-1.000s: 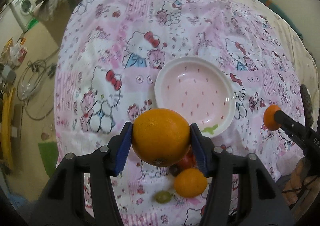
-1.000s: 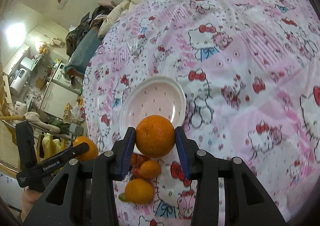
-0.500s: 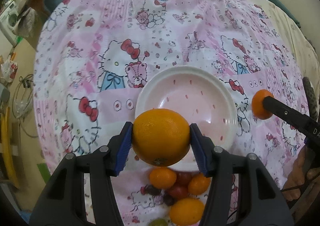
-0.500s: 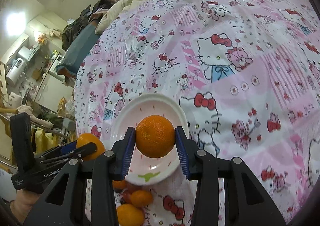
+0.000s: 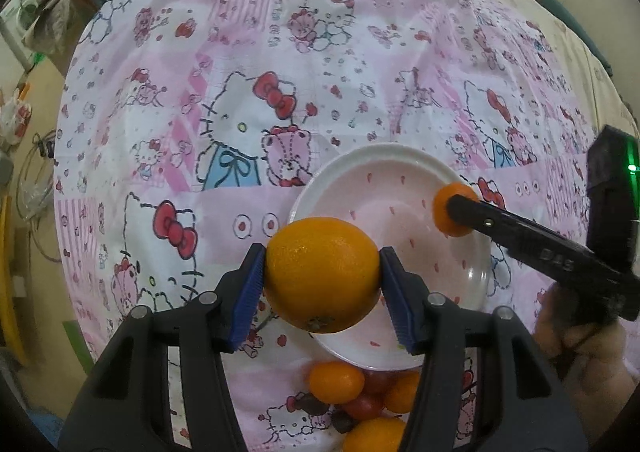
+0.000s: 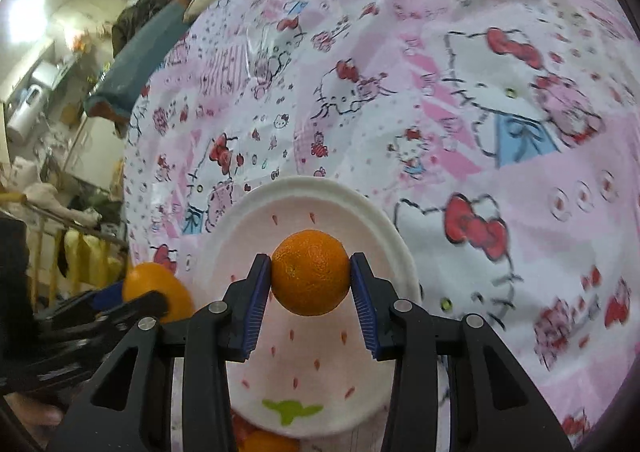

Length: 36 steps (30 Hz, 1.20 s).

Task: Organize fruits
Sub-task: 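Carry the tangerine onto the white plate with the right gripper while the left gripper grasps a large orange, then lower the large orange onto the plate and open the left gripper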

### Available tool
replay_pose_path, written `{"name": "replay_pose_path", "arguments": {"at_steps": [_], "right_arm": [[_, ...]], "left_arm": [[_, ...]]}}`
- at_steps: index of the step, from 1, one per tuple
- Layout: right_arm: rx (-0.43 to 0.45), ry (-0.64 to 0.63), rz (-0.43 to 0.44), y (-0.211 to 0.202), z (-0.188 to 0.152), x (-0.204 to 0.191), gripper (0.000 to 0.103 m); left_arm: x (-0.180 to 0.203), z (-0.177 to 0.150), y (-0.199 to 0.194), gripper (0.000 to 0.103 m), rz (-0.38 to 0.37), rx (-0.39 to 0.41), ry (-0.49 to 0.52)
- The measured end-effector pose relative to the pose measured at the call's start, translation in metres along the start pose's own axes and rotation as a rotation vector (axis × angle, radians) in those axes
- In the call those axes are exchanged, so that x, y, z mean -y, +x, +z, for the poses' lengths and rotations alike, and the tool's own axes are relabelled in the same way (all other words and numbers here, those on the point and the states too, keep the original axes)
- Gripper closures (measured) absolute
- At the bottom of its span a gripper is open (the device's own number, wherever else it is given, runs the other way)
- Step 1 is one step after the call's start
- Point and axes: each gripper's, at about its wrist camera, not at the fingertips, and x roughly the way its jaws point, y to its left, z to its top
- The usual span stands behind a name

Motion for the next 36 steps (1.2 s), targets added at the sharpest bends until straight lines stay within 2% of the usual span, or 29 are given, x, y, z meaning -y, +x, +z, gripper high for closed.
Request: {"name": "replay_pose_path", "arguments": {"at_steps": [5,11,13,15,17,20,25,29,33,36], "right_arm": [[-0.042,-0.084,-0.082,0.025,0.007,-0.009,0.061],[-0.052,-0.096,-0.087,0.035,0.009,-0.008,0.058],[-0.060,-0.095,-0.068,0.034,0.009,-0.007,0.053],[-0.063,-0.083,-0.035,0.034,0.009,-0.007,0.037],[-0.045,-0.060,-0.023,0.027,0.010,-0.006,0.031],[-0.017,-0.035,-0.016,0.011,0.011,-0.004,0.030],[0.031,0.050,-0.011,-0.026,0.009,0.011,0.030],[0.063,0.083,-0.032,-0.052,0.005,0.022,0.030],[0.076,0.135,-0.026,-0.070,-0.004,0.039,0.030],[0.090,0.175,-0.016,-0.080,-0.009,0.050,0.030]], "left_arm": [[-0.007,0.002,0.001,0.050,-0.004,-0.003,-0.020],[-0.011,0.002,0.007,0.050,-0.005,-0.023,-0.032],[-0.010,0.002,0.008,0.050,-0.003,-0.024,-0.026],[-0.007,0.002,0.010,0.050,-0.002,-0.023,-0.016],[-0.004,0.002,0.012,0.050,0.000,-0.020,-0.007],[0.002,0.005,0.016,0.050,-0.006,-0.016,0.001],[0.022,0.017,0.032,0.050,-0.041,-0.061,0.024],[0.040,0.028,0.048,0.050,-0.012,-0.070,0.082],[0.041,0.036,0.066,0.050,-0.011,-0.113,0.063],[0.045,0.038,0.075,0.050,0.002,-0.124,0.084]]}}
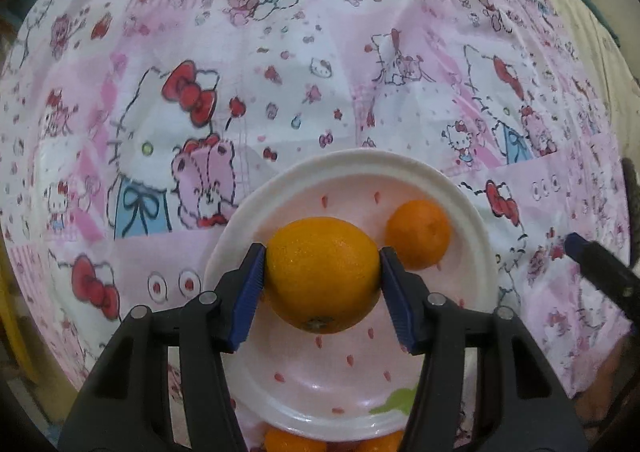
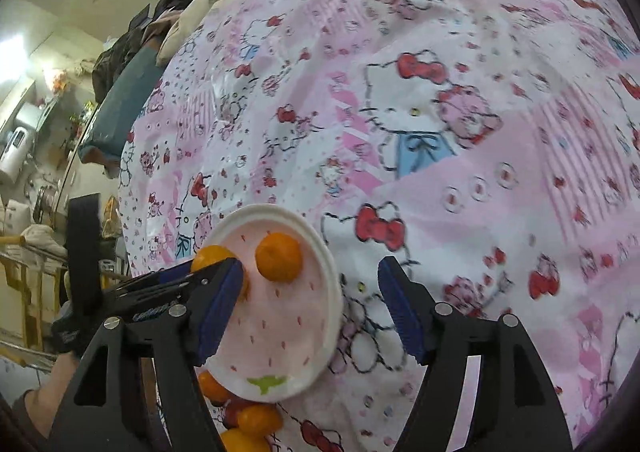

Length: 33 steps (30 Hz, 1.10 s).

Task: Organize fruits
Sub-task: 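Lower the large orange onto the plate and open the left gripper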

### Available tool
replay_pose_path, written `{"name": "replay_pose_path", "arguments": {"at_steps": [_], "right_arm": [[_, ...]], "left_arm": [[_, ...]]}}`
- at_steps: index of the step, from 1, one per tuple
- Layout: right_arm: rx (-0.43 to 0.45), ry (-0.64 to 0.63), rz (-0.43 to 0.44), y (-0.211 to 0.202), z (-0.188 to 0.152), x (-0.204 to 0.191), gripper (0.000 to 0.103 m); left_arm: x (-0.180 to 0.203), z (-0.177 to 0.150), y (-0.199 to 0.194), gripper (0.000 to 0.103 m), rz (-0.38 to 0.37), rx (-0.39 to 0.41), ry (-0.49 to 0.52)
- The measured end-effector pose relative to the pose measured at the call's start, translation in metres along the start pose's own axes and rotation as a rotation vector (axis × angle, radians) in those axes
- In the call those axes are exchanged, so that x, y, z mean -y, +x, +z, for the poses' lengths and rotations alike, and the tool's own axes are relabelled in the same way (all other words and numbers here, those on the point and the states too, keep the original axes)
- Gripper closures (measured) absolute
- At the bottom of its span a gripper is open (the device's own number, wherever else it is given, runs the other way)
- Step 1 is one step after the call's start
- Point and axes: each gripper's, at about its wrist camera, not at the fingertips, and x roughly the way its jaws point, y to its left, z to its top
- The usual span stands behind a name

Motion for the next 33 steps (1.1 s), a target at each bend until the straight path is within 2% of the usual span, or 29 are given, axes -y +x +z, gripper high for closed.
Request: {"name": "replay_pose_path", "arguments": {"at_steps": [8,10,12,13,18,21,24,33], "right_arm": [[0.005,0.060,0.022,0.001,0.005,0.011,0.030],[0.005,0.056,0.026,0.002,0.006,0.009,0.030],[0.008,0.043,0.029,0.001,0.005,0.006,0.030],[0.009,0.039,0.030,0.000,0.005,0.004,0.030],[0.015,0.018,0.031,-0.006,0.005,0.000,0.030],[0.024,0.020,0.040,-0.012,0.003,0.000,0.030],[0.019,-0.013,0.018,-0.016,-0.005,-0.005,0.030],[0.033,-0.078,0.027,-0.036,-0.030,-0.025,0.030]], "left_arm": [[0.005,0.004,0.003,0.046,0.018,0.017,0.012],[0.005,0.004,0.003,0.036,0.016,0.012,0.016],[0.003,0.005,0.001,0.017,0.013,0.019,0.009],[0.003,0.005,0.000,0.015,0.016,0.027,0.008],[0.002,0.001,-0.009,0.014,0.039,0.042,0.017],[0.000,-0.006,-0.021,0.014,0.038,0.061,0.015],[0.000,-0.020,-0.035,0.014,0.069,0.084,0.026],[-0.005,-0.059,-0.082,0.015,0.045,0.160,-0.038]]}}
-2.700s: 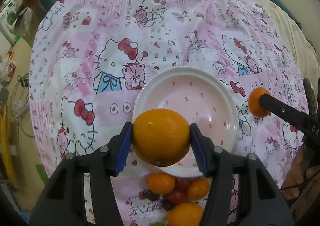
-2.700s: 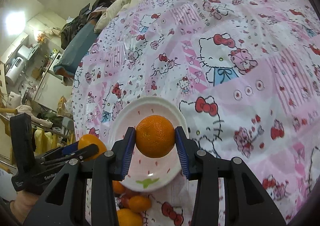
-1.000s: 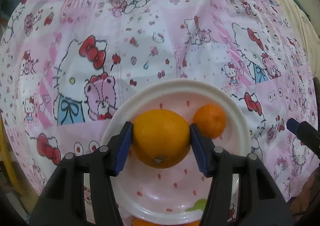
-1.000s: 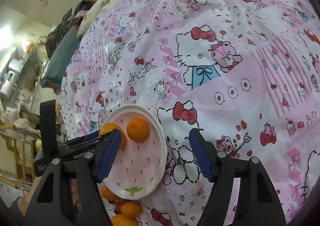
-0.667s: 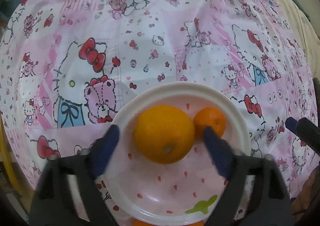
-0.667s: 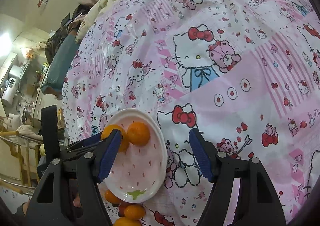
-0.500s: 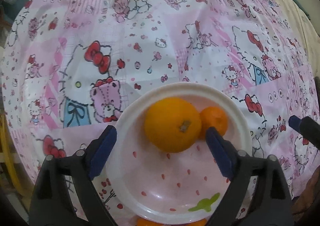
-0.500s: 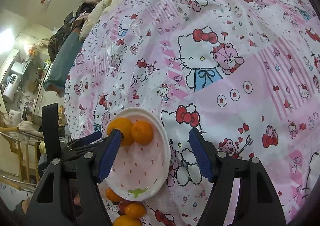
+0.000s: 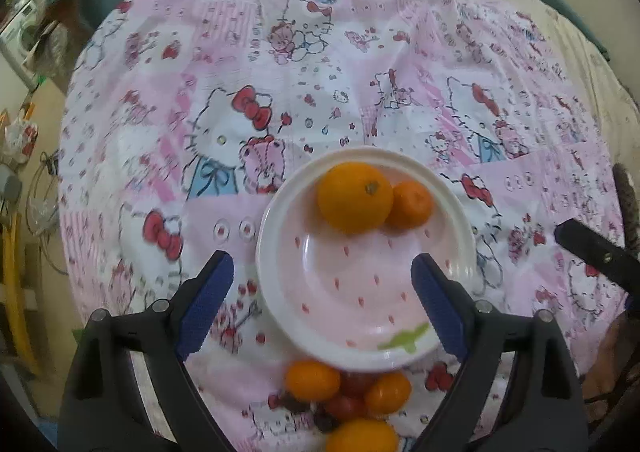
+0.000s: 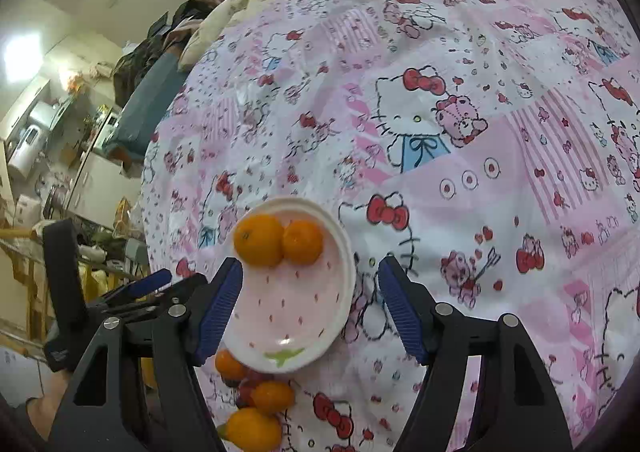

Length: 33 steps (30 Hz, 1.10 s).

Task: Organize fruits
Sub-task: 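Lower the large orange onto the plate and open the left gripper, then grasp another tangerine from the cluster with the right gripper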

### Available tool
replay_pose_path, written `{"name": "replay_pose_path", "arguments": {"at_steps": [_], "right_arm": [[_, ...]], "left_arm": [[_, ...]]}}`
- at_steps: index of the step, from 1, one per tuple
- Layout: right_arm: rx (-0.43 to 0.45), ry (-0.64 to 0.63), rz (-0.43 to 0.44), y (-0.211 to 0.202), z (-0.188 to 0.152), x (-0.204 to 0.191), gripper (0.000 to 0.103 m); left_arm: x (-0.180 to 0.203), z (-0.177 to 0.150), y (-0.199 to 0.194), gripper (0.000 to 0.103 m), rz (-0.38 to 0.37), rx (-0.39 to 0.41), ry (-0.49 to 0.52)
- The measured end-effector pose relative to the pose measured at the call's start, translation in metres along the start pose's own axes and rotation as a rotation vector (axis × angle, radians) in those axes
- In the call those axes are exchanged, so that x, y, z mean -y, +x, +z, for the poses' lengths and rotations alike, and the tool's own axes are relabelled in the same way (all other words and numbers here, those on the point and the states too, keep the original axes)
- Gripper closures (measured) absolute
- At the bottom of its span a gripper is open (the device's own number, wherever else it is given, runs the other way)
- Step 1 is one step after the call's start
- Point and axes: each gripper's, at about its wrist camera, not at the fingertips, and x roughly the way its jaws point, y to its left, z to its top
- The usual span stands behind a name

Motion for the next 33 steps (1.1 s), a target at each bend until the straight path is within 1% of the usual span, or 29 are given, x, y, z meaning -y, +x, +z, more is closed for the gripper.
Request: {"name": "replay_pose_path", "arguments": {"at_steps": [6,11,14,19,21,22,25,29,33], "right_arm": [[-0.001,-0.039,0.016,-0.017,-0.028,-0.015,0.029],[-0.012,-0.046,0.023,-0.024,-0.051,-0.020,0.028],[-0.028,-0.045,0.028,-0.024,-0.064,-0.022,0.028],[-0.046,-0.045,0.023,-0.024,-0.083,-0.024,0.028],[-0.049,-0.049,0.017,-0.024,-0.088,-0.024,0.028],[-0.049,-0.049,0.013,-0.024,-0.091,-0.024,0.028],[-0.058,-0.032,0.007,-0.020,-0.095,-0.021,0.028],[-0.091,-0.012,-0.002,-0.005,-0.099,-0.019,0.028],[-0.122,-0.008,0.000,0.008,-0.102,-0.021,0.028]], "left_arm": [[-0.006,-0.030,-0.034,0.015,-0.002,0.051,-0.006],[-0.020,-0.058,-0.054,0.014,-0.010,0.073,-0.054],[-0.030,-0.073,-0.061,0.014,0.004,0.086,-0.081],[-0.050,-0.097,-0.061,0.014,0.009,0.079,-0.148],[-0.057,-0.106,-0.056,0.014,-0.004,0.053,-0.187],[-0.062,-0.112,-0.053,0.014,-0.025,0.036,-0.211],[-0.070,-0.122,-0.049,0.014,-0.038,0.022,-0.252],[-0.076,-0.126,-0.047,0.014,-0.061,0.013,-0.293],[-0.079,-0.124,-0.051,0.014,-0.031,0.033,-0.291]]}}
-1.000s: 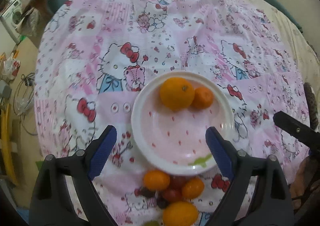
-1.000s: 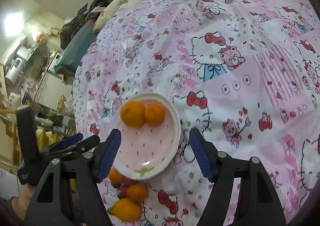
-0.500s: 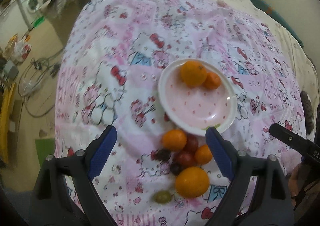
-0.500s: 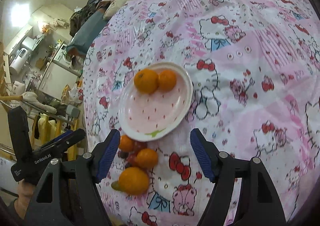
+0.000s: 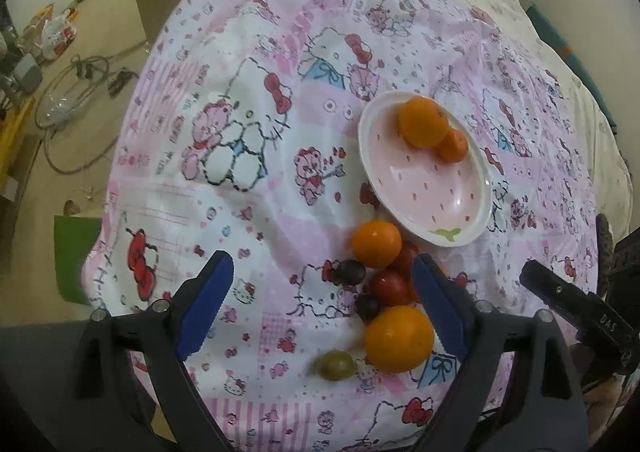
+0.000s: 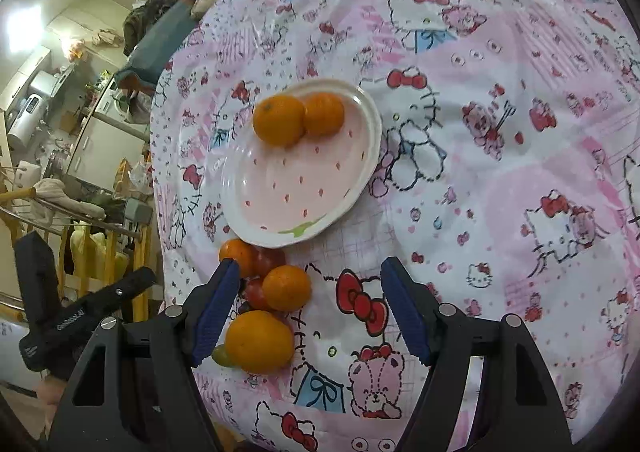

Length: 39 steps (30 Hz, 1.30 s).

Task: Organize fruits
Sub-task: 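Grasp another tangerine from the cluster with the right gripper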

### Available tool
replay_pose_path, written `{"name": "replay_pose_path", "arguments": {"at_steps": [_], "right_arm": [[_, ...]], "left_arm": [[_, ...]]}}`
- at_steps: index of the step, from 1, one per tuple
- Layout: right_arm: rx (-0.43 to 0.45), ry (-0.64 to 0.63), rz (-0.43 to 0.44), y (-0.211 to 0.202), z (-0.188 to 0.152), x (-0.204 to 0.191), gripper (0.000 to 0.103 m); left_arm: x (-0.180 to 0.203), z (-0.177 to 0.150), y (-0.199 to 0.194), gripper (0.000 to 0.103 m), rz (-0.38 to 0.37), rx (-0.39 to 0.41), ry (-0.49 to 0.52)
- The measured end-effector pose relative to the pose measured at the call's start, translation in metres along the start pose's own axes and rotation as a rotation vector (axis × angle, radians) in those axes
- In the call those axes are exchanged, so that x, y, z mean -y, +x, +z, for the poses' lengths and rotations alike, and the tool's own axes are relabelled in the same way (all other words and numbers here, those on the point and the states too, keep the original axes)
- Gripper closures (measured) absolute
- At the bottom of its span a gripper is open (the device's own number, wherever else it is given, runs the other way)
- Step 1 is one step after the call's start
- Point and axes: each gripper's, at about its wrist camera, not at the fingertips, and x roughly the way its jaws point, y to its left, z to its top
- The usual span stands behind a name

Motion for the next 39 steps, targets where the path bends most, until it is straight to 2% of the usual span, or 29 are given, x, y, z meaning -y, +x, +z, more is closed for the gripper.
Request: {"name": "replay_pose_path", "arguments": {"at_steps": [4,8,9,12,17,23,25,30,39], "right_arm": [[-0.039,0.016,0.022,0.014,-0.001,-0.001,0.028],[-0.117,0.022,0.066,0.038,-0.004,-0.004,0.030],[-0.137,0.020,0.074,0.045,-0.004,-0.006,0.035],[-0.197,-0.006,0.054,0.067,-0.005,-0.014,0.040],[-0.250,-0.031,0.029,0.091,-0.011,-0.022,0.048],[-0.242,-0.079,-0.024,0.100,-0.018,-0.028,0.050],[-0.237,-0.082,-0.038,0.098,-0.017,-0.027,0.057],[-0.193,-0.102,-0.023,0.087,-0.016,-0.030,0.059],[-0.081,-0.056,0.033,0.044,-0.004,-0.029,0.059]], "left_arm": [[-0.008,0.002,0.000,0.014,0.013,0.002,-0.026],[-0.011,0.001,0.001,0.014,0.017,-0.002,-0.046],[-0.012,0.002,0.001,0.014,0.017,-0.002,-0.048],[-0.012,0.002,0.001,0.014,0.017,-0.002,-0.049],[-0.013,0.003,0.004,0.014,0.027,-0.008,-0.047],[-0.013,0.003,0.010,0.014,0.050,-0.016,-0.040],[-0.012,0.003,0.011,0.014,0.055,-0.017,-0.034],[-0.008,0.001,0.017,0.014,0.061,-0.029,-0.018],[-0.005,-0.003,0.032,0.015,0.109,-0.075,0.033]]}}
